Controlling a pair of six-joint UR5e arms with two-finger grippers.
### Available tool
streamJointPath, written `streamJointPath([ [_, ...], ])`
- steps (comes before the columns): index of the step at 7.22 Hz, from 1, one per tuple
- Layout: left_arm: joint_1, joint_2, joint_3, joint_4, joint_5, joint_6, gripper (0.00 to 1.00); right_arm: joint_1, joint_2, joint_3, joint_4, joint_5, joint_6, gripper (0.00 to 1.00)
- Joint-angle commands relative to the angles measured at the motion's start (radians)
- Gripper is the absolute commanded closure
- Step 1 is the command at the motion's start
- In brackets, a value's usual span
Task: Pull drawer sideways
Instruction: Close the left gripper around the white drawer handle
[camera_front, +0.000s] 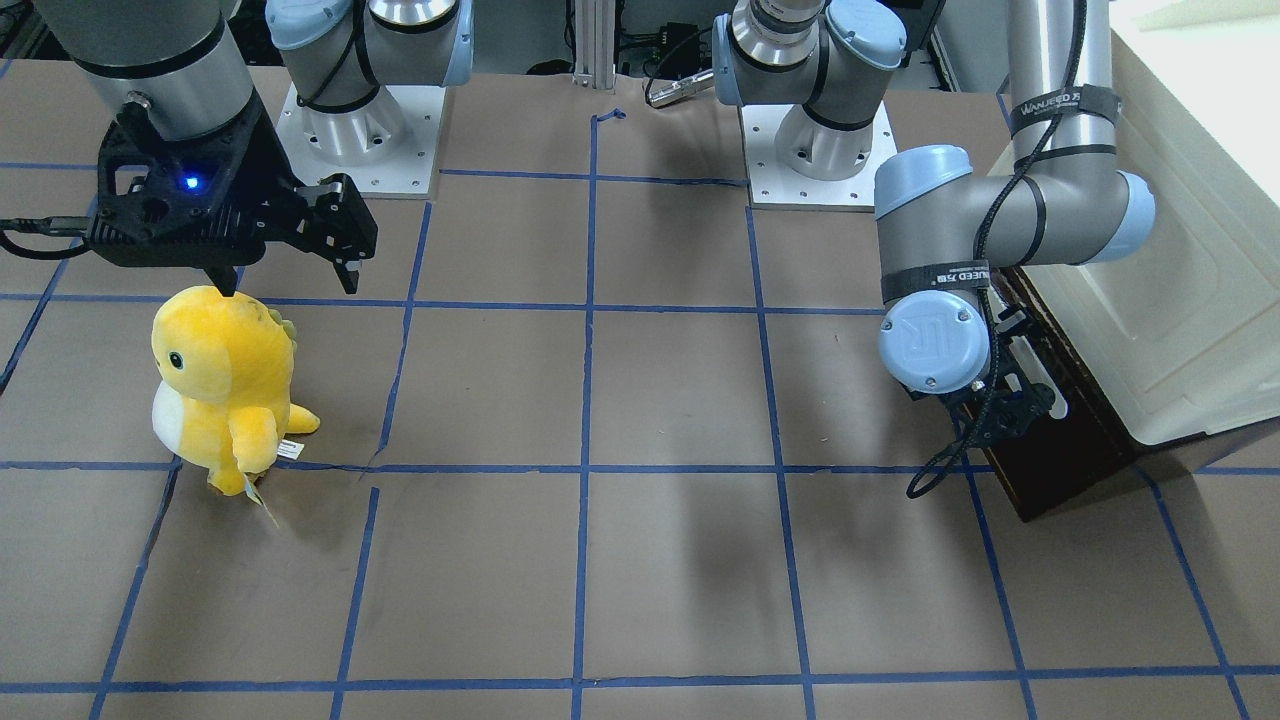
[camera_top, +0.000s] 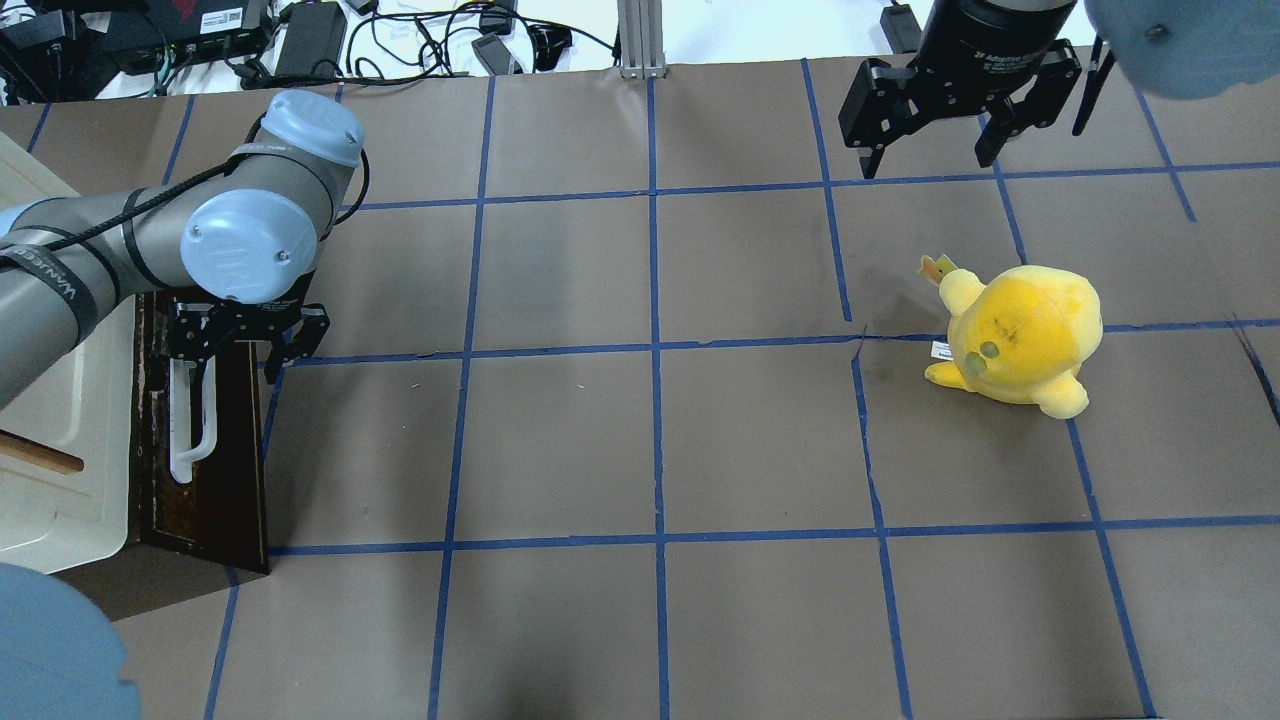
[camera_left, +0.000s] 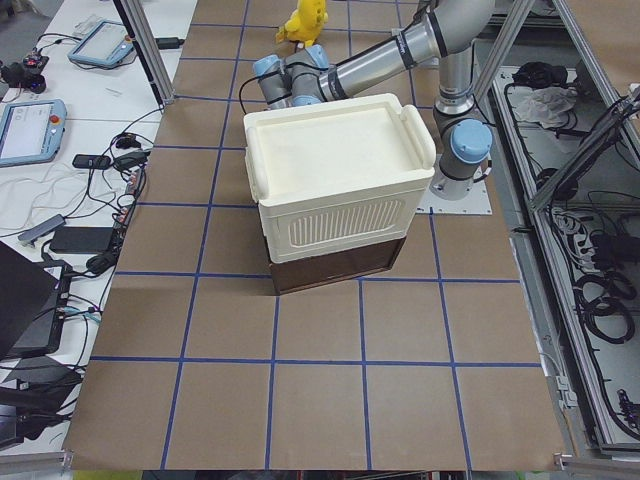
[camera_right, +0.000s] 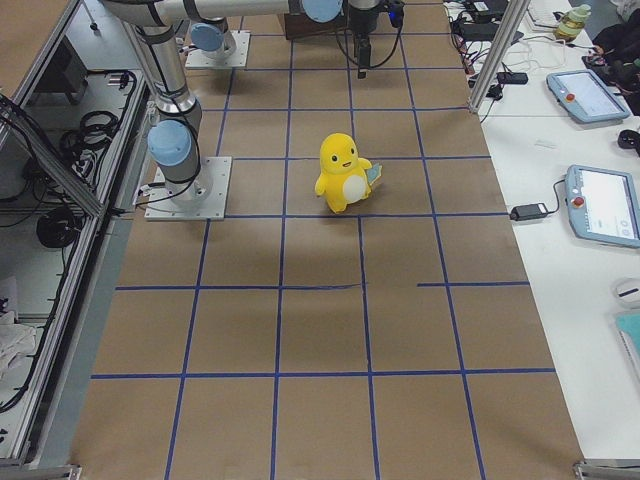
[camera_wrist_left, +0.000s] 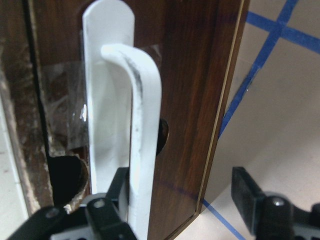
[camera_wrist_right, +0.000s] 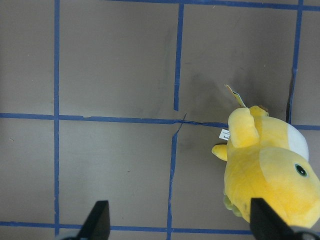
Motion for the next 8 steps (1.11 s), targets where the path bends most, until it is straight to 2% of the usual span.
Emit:
streamJointPath([
  [1,0.000,0.003,-0.002,-0.001,0.019,0.001,0.30,0.000,0.000,0.000,0.000,0.001,0.000,0.00],
  [3,0.000,0.003,0.000,-0.001,0.029,0.003,0.32,0.000,0.000,0.000,0.000,0.001,0.000,0.00],
  [6,0.000,0.005,0.000,-0.001,0.029,0.005,0.58,0.000,0.000,0.000,0.000,-0.001,0.000,0.00],
  [8,0.000,0.011,0.003,-0.021,0.030,0.003,0.58,0.000,0.000,0.000,0.000,0.001,0.000,0.00],
])
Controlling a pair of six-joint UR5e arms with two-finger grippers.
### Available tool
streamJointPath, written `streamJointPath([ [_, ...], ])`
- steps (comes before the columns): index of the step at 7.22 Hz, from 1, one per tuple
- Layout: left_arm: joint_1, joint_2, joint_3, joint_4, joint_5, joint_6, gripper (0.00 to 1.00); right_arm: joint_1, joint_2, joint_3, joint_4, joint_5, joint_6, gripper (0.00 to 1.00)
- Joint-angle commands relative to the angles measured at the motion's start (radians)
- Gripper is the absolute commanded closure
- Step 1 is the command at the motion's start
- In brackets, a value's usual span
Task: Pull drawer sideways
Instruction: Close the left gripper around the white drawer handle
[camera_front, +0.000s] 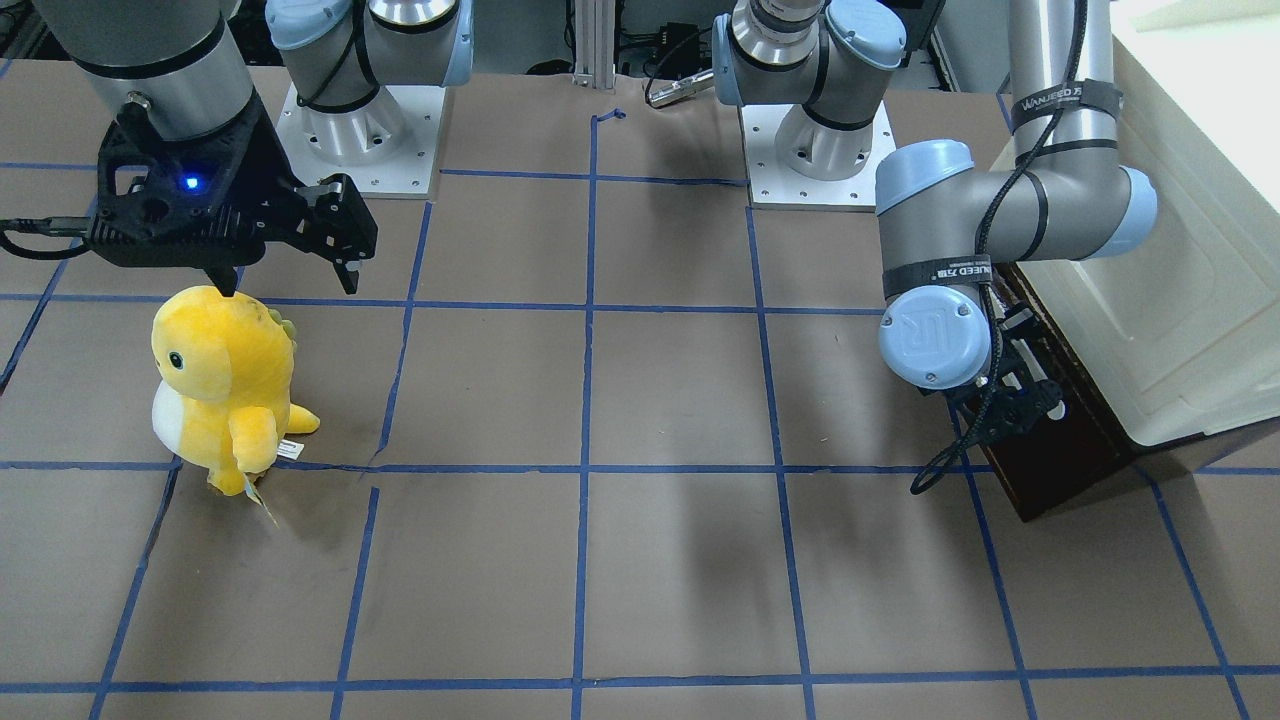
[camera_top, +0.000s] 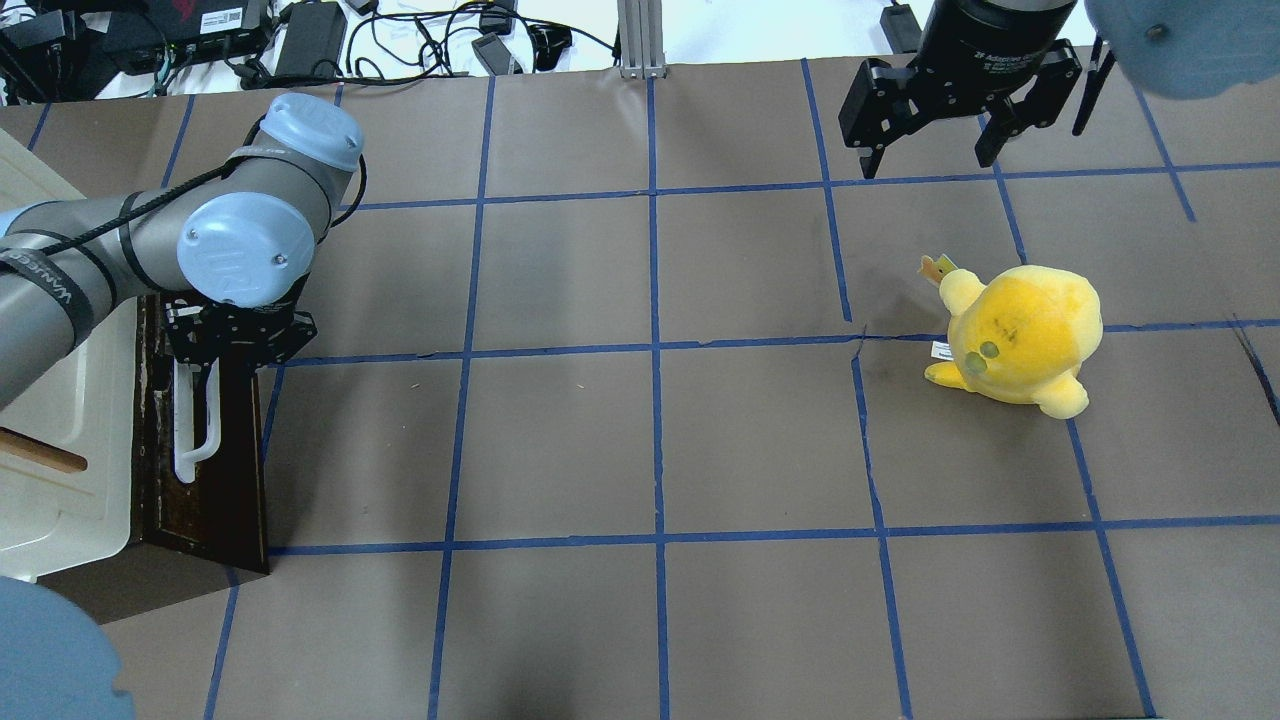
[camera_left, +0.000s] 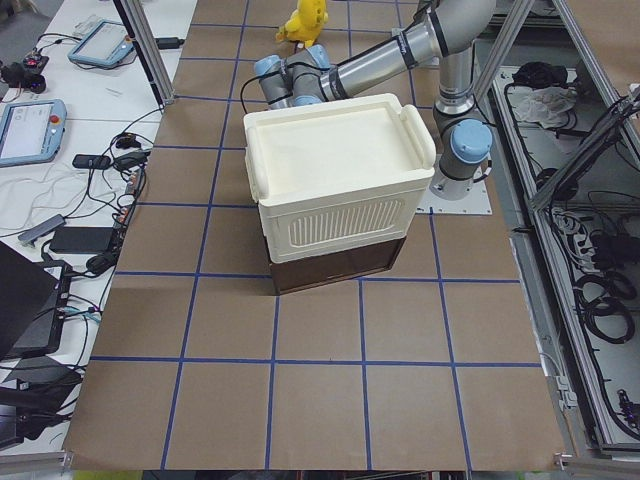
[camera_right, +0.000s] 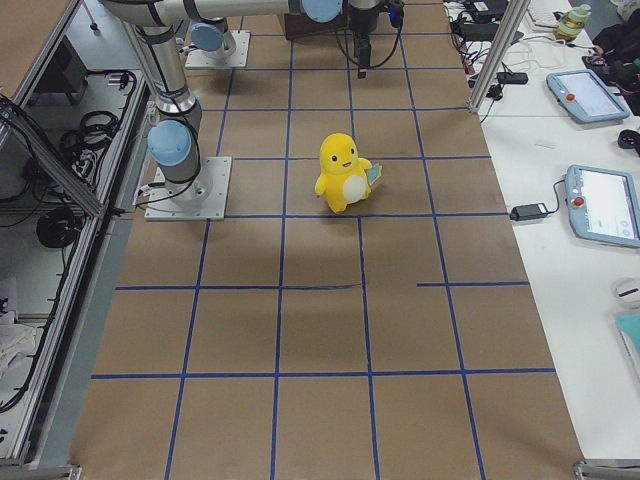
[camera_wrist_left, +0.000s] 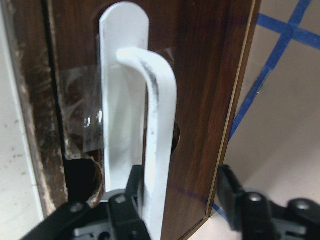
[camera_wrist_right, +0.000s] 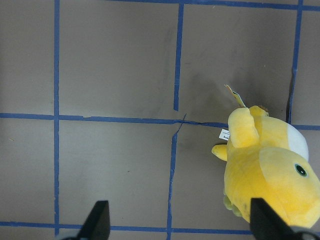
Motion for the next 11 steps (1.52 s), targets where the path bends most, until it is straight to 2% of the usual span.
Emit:
streamJointPath([
  [1,0.000,0.005,0.005,-0.018,0.003,0.001,0.58,0.000,0.000,0.000,0.000,-0.001,0.000,0.00],
  [2,0.000,0.005,0.003,-0.024,0.033,0.001,0.58,0.000,0.000,0.000,0.000,0.000,0.000,0.00],
  [4,0.000,0.005,0.005,-0.024,0.033,-0.001,0.58,0.000,0.000,0.000,0.000,0.000,0.000,0.00],
  [5,0.000,0.008,0.006,-0.024,0.033,0.001,0.63,0.000,0.000,0.000,0.000,-0.001,0.000,0.00],
  [6,0.000,0.010,0.006,-0.024,0.032,0.001,0.75,0.000,0.000,0.000,0.000,0.000,0.000,0.00],
  [8,0.000,0.010,0.009,-0.035,0.032,0.001,0.84,0.000,0.000,0.000,0.000,-0.001,0.000,0.00],
  [11,-0.003,0.010,0.013,-0.041,0.032,-0.007,0.84,0.000,0.000,0.000,0.000,0.000,0.000,0.00],
])
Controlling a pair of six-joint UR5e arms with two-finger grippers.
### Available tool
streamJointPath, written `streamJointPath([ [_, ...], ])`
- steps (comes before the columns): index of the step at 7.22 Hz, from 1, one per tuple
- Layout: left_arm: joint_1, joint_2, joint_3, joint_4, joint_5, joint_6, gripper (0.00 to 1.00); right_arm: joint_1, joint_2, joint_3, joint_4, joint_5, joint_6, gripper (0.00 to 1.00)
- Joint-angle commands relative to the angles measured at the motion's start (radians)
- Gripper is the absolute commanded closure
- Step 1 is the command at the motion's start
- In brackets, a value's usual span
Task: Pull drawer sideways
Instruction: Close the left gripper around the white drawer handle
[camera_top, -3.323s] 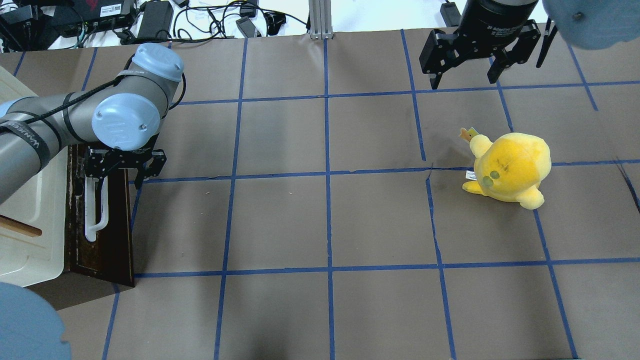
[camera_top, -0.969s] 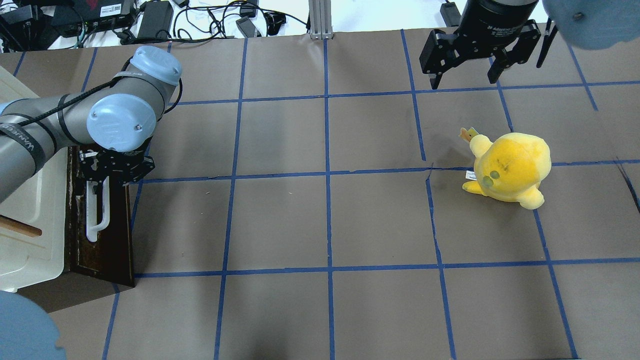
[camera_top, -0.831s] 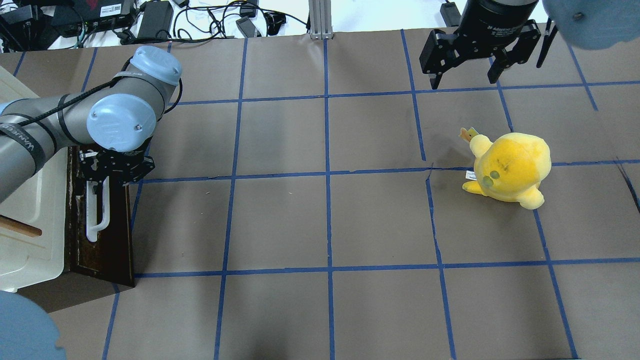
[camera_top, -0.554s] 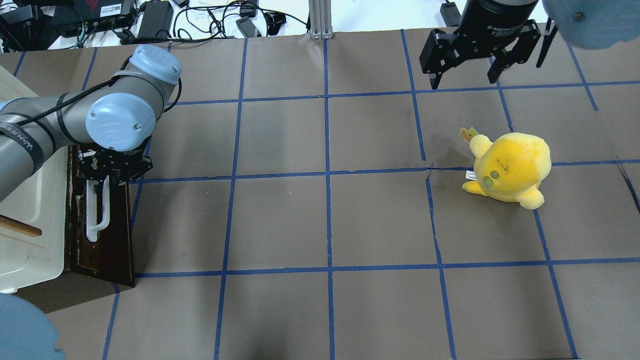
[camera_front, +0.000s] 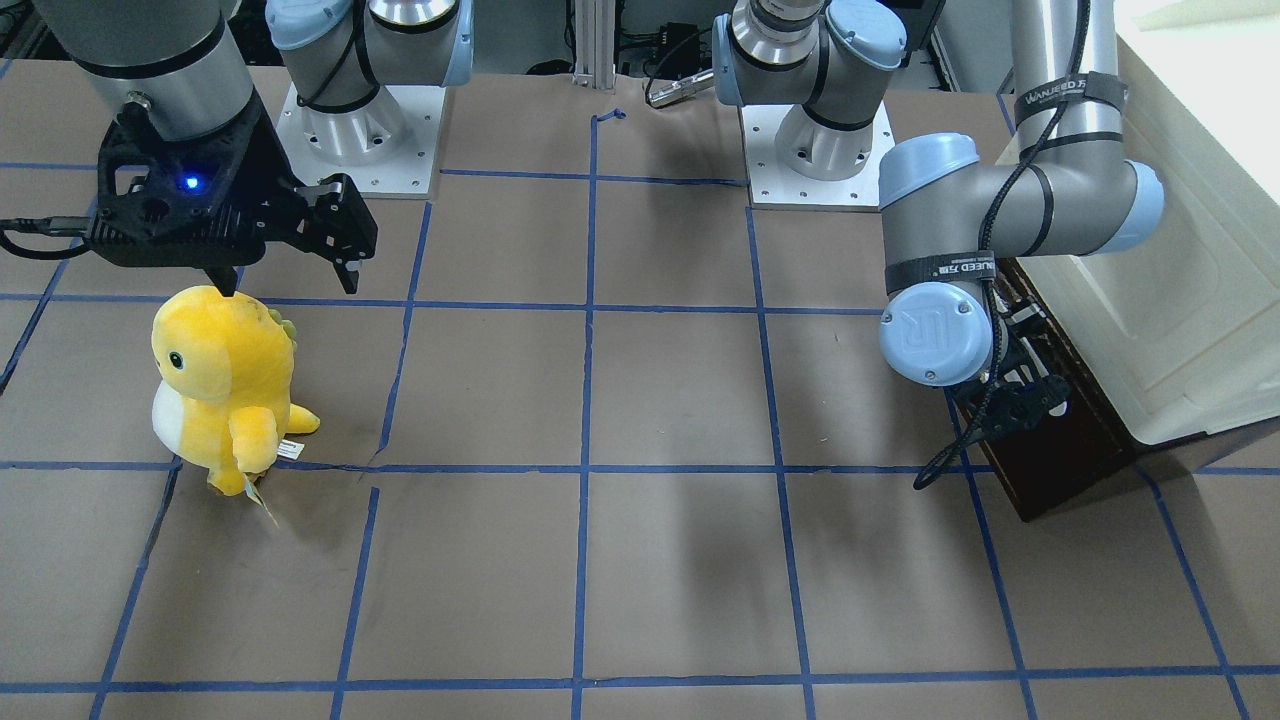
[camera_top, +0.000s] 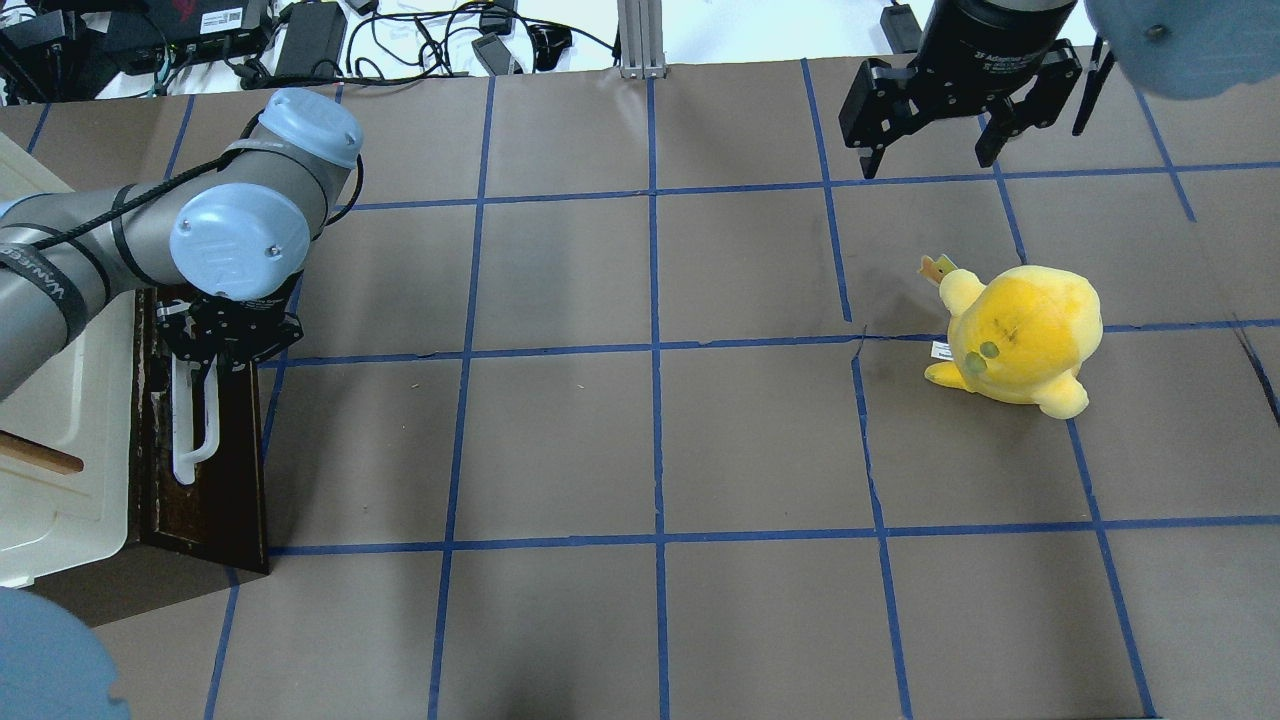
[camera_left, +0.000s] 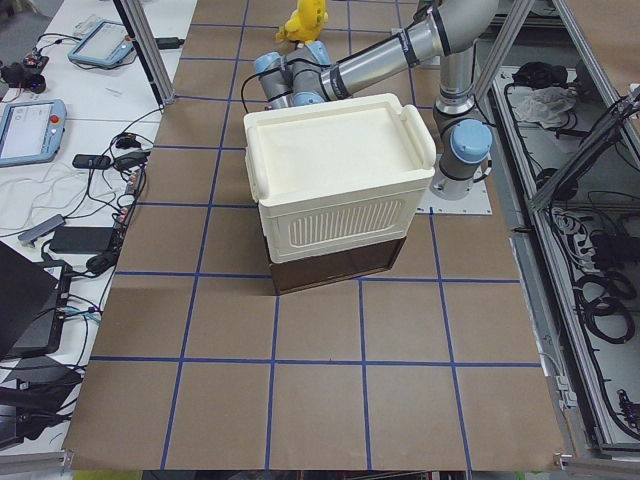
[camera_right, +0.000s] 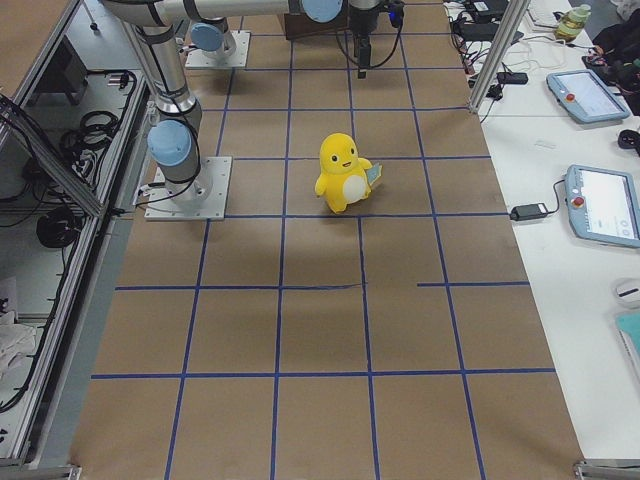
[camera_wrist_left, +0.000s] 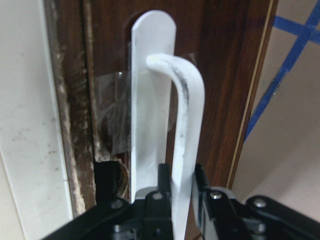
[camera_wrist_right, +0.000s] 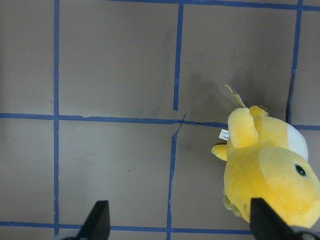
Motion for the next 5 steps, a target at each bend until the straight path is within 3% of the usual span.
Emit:
streamJointPath([
  [1,-0.003,0.000,0.002,-0.001,0.000,-0.004,0.84,0.000,0.000,0.000,0.000,0.001,0.001,0.00],
  [5,-0.010,-0.011,0.013,-0.003,0.000,-0.006,0.84,0.000,0.000,0.000,0.000,0.001,0.001,0.00],
])
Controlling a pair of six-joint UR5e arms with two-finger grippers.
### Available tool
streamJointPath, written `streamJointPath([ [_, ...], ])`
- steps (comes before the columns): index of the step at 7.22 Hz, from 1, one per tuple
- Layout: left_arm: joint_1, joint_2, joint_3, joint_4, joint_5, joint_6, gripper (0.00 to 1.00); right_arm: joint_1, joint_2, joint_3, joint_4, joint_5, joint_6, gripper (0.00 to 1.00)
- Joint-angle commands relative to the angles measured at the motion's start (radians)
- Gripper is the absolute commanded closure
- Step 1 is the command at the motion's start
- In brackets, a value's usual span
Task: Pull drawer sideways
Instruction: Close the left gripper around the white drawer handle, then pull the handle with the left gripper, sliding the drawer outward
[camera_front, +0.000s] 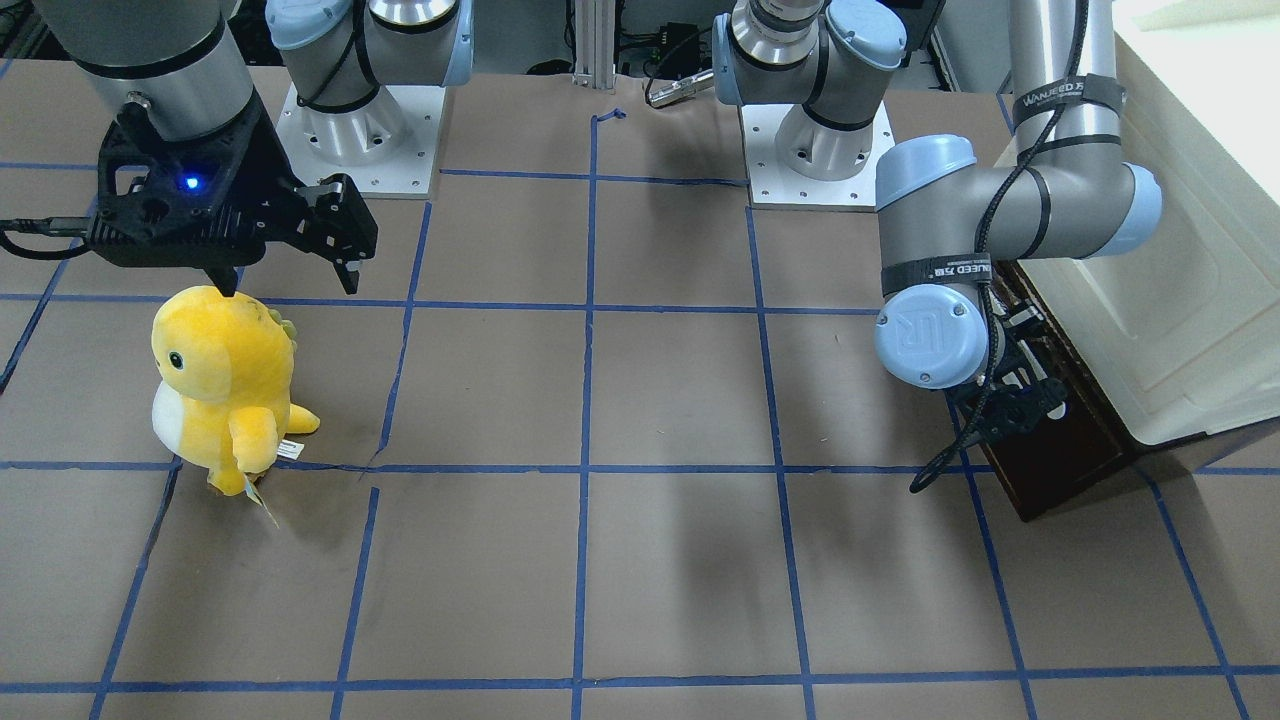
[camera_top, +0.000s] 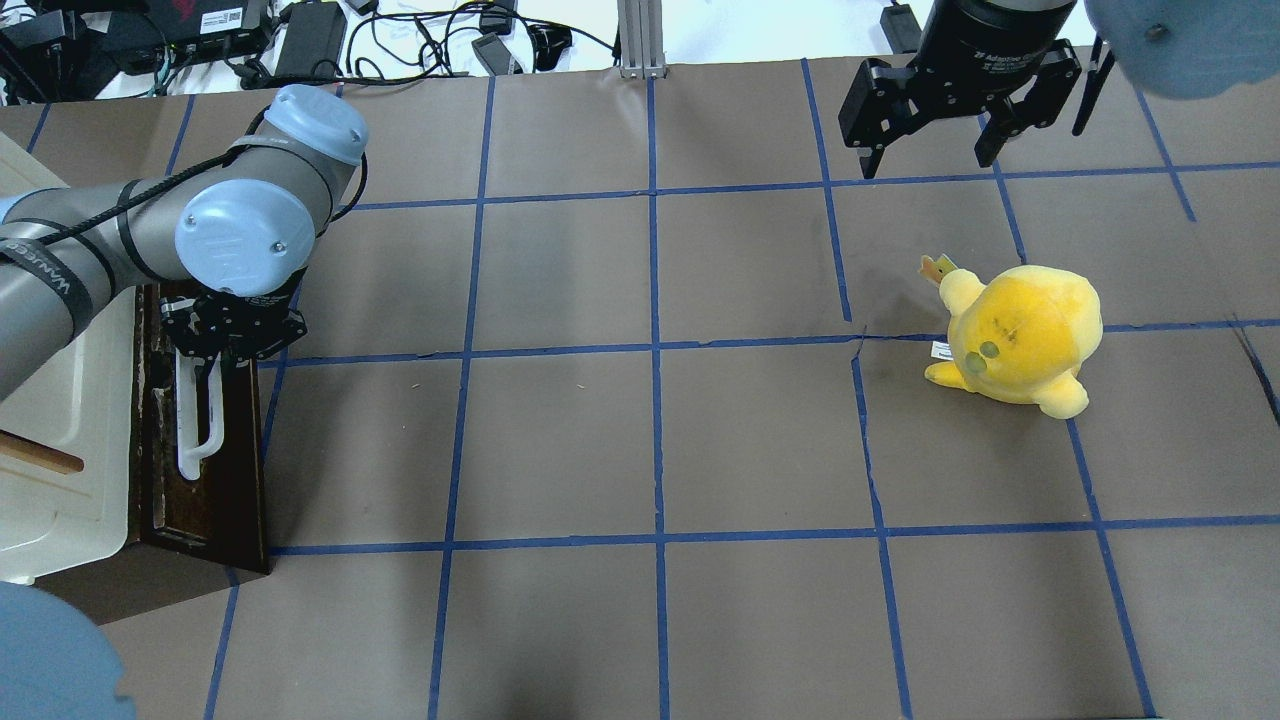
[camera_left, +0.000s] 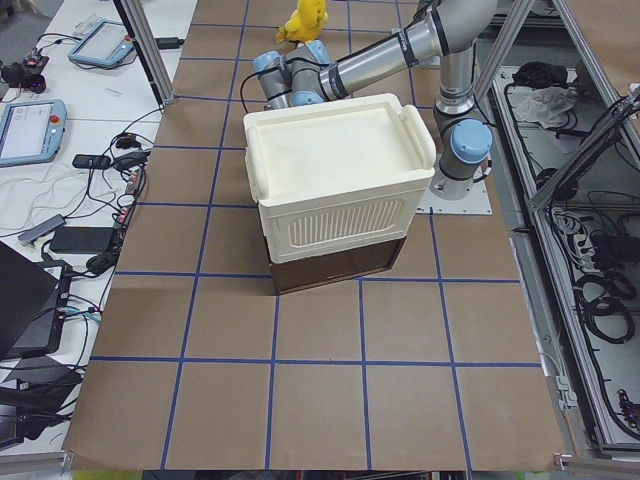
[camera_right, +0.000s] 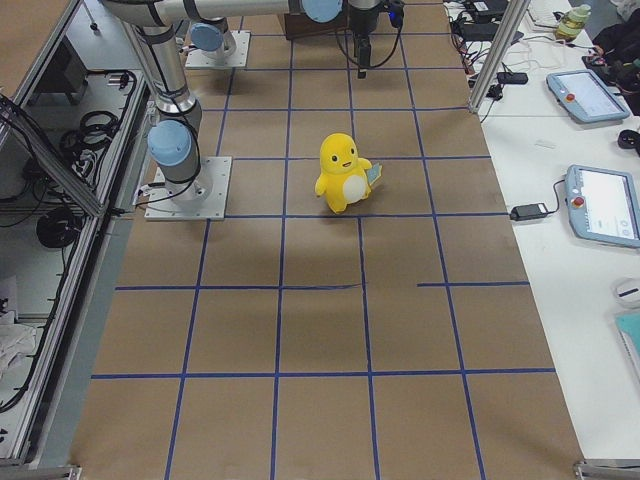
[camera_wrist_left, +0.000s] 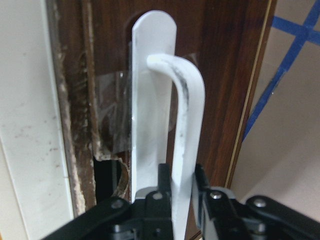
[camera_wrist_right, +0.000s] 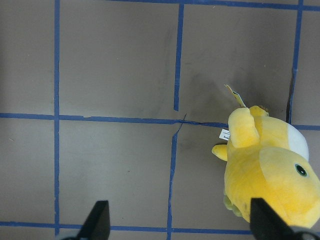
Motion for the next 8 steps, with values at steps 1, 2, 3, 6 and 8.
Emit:
streamJointPath([
  [1,-0.005,-0.003,0.007,-0.006,0.000,-0.001,0.84,0.000,0.000,0.000,0.000,0.000,0.000,0.00],
  [2,-0.011,-0.004,0.015,-0.016,-0.002,-0.004,0.84,0.000,0.000,0.000,0.000,0.000,0.000,0.00],
  [3,-0.013,-0.006,0.016,-0.019,-0.008,-0.006,0.84,0.000,0.000,0.000,0.000,0.000,-0.001,0.00],
  [6,-0.042,-0.015,0.022,-0.021,-0.014,-0.044,0.84,0.000,0.000,0.000,0.000,0.000,-0.001,0.00],
  [8,-0.056,-0.020,0.027,-0.027,-0.018,-0.053,0.84,0.000,0.000,0.000,0.000,-0.002,0.000,0.00],
])
